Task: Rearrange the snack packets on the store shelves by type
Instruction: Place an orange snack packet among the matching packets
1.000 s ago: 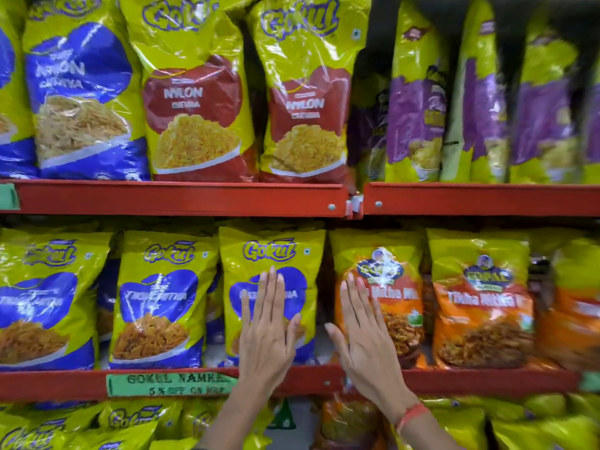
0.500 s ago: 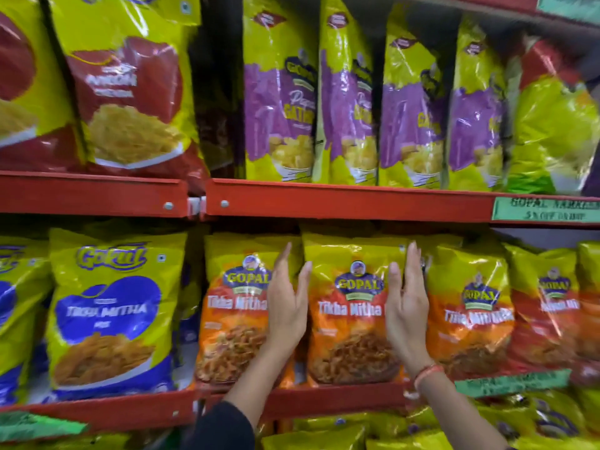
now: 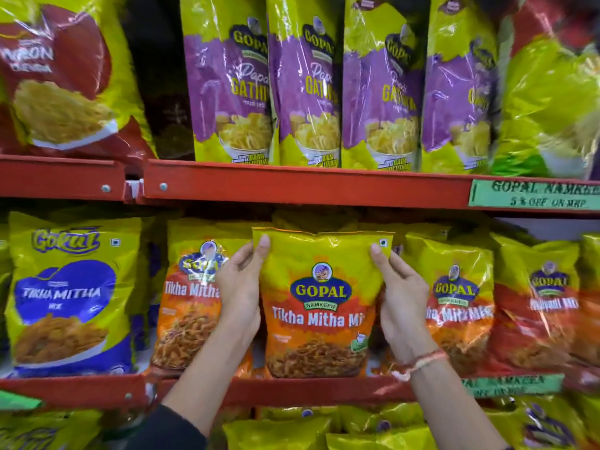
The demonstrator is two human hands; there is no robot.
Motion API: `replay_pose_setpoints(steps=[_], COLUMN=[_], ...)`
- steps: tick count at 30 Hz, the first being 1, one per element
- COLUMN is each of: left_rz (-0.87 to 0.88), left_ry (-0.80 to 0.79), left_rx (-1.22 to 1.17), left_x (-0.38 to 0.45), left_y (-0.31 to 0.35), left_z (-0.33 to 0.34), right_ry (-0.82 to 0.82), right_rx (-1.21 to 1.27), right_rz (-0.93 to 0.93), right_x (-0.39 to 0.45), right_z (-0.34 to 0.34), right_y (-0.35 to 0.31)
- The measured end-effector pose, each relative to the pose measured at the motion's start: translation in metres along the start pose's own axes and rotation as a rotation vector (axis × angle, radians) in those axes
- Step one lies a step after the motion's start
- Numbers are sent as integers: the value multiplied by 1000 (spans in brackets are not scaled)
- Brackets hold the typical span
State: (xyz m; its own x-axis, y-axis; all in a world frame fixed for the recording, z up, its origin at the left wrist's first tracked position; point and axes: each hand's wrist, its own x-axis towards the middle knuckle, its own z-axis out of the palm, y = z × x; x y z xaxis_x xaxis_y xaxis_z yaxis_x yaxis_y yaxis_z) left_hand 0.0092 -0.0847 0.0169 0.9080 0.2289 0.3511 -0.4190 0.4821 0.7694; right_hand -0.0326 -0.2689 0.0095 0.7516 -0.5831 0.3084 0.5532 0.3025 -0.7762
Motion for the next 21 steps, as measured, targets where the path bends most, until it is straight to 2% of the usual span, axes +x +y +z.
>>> replay_pose_setpoints(steps=[5, 8, 10, 12, 14, 16, 18, 21], left_rz=[12, 141, 349, 646, 961, 1101, 1083, 982], left_ry=[57, 61, 72, 57, -68, -197, -239, -306], left_rx=[23, 126, 311, 623, 997, 1289, 1448, 1586], left_x=[-3, -13, -31, -54, -64, -58, -44, -27], left_y=[4, 5, -2, -18, -50, -80, -95, -95], left_z=[-7, 3, 7, 8, -2, -19, -33, -38], right_ry=[7, 74, 75, 6, -74, -192, -268, -323], right_rx=[-4, -108, -341, -649, -972, -1212, -1353, -1499], right_rz=[-13, -147, -375, -718, -1057, -1242, -1236, -1099], right_x=[1, -8, -20, -30, -35, -35, -28, -14], right_z=[1, 6, 5, 1, -9, -25, -39, -44], right_y=[-6, -5, 4, 23, 51, 80, 99, 102])
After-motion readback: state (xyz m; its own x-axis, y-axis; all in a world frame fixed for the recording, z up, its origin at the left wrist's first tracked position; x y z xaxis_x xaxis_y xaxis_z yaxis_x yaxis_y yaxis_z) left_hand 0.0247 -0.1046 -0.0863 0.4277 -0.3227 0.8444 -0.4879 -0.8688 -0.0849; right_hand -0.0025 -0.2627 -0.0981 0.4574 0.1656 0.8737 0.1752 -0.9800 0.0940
